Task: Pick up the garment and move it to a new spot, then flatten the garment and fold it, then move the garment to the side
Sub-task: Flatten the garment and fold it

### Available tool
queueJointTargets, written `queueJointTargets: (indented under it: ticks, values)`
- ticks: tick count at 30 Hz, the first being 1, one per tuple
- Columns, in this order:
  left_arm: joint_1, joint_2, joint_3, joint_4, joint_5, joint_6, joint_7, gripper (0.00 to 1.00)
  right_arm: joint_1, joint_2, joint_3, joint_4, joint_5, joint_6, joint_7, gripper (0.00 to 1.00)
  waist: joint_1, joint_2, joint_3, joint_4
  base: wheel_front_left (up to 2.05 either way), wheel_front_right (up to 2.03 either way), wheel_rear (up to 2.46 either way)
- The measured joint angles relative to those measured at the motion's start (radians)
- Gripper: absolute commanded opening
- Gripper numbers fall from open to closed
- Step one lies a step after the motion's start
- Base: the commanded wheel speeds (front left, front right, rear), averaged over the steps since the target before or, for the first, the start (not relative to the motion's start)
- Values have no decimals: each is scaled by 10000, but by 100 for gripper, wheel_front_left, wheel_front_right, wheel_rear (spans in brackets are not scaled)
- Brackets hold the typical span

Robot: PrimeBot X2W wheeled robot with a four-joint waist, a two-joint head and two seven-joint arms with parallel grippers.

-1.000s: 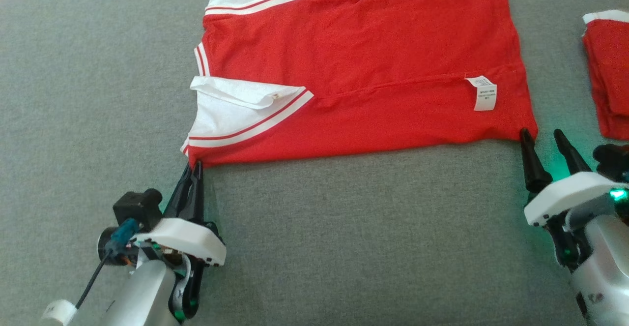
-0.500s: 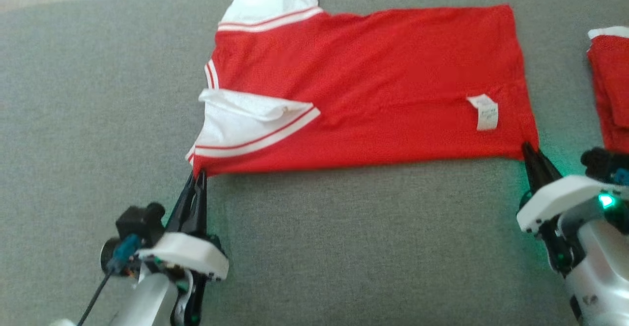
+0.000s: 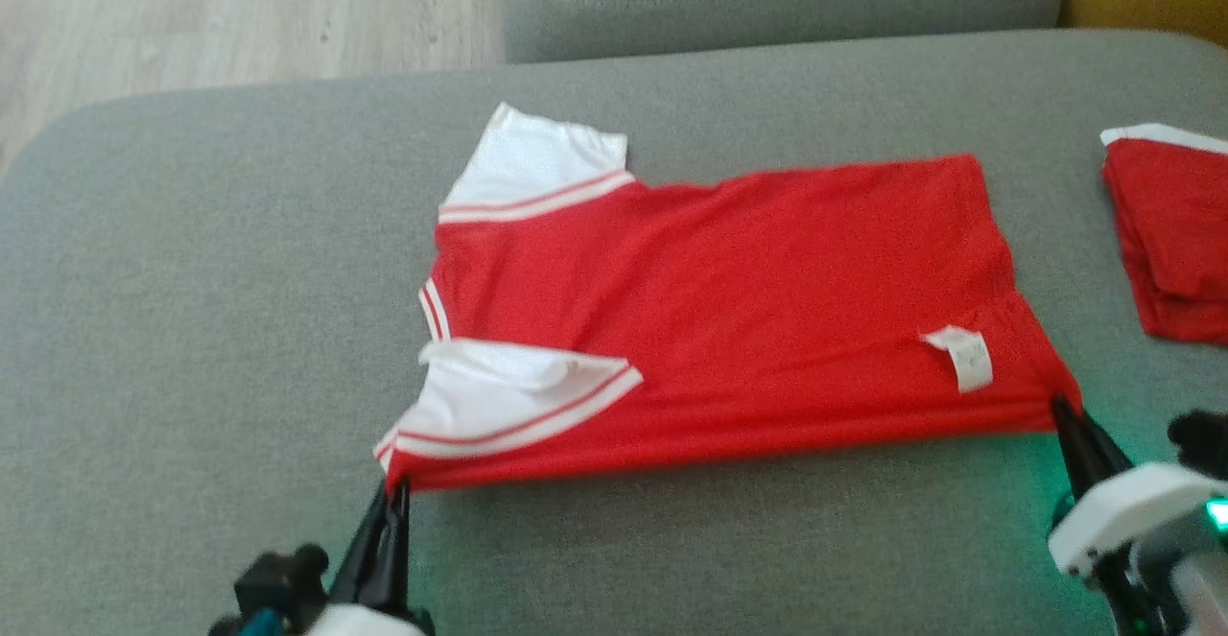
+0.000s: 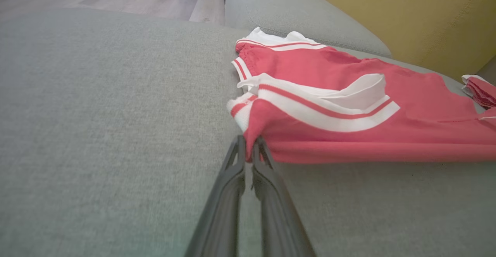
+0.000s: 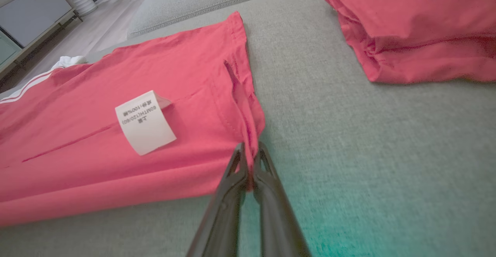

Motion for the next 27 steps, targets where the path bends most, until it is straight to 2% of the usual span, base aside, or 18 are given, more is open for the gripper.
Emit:
queueJointTargets:
  ticks: [7, 14, 15, 16, 17, 18, 19, 20, 21, 22, 27]
  values:
    - [1174, 117, -278, -840, -102, 184, 113, 0, 1468, -144, -514, -773, -15, 0, 284, 0, 0, 0, -465, 157, 0, 0, 0]
    - [1382, 247, -318, -1127, -102, 270, 278, 0, 1881, -12, -1091, -1409, -382, 0, 717, 0, 2, 0, -406, 105, 0, 0, 0]
    - [1385, 247, -322, -1127, -102, 270, 278, 0, 1888, 25, -1177, -1488, -431, 0, 771, 16, 2, 0, -391, 97, 0, 0, 0]
    - [1384, 247, -332, -1126, -104, 270, 293, 0, 1906, 63, -1260, -1559, -472, 0, 848, 47, 2, 0, -379, 91, 0, 0, 0]
    - [1383, 247, -359, -1120, -104, 270, 359, 0, 1937, 102, -1346, -1620, -520, 0, 911, 47, 2, 0, -371, 88, 0, 0, 0]
    - [1381, 247, -397, -1093, -104, 270, 387, 0, 1989, 134, -1427, -1685, -575, 0, 961, 100, 2, 0, -363, 88, 0, 0, 0]
    - [1375, 247, -449, -1057, -104, 270, 493, 12, 2036, 163, -1492, -1728, -639, 0, 991, 100, 2, 0, -356, 86, 0, 0, 0]
    - [1360, 249, -523, -1001, -104, 270, 591, 44, 2059, 196, -1574, -1758, -698, 0, 1024, 100, 2, 0, -347, 86, 0, 0, 0]
    - [1341, 249, -558, -953, -104, 293, 648, 88, 2075, 217, -1705, -1810, -775, 0, 1037, 100, 2, 0, -331, 85, 0, 0, 0]
    - [1312, 251, -562, -922, -100, 353, 688, 100, 2086, 219, -1818, -1898, -848, 0, 1062, 100, 2, 0, -317, 80, 0, 0, 0]
    - [802, 407, -560, -1106, -35, 359, 815, 100, 2230, 376, -2136, -2531, -1158, 0, 1149, 100, 2, 0, -224, 9, 0, 0, 0]
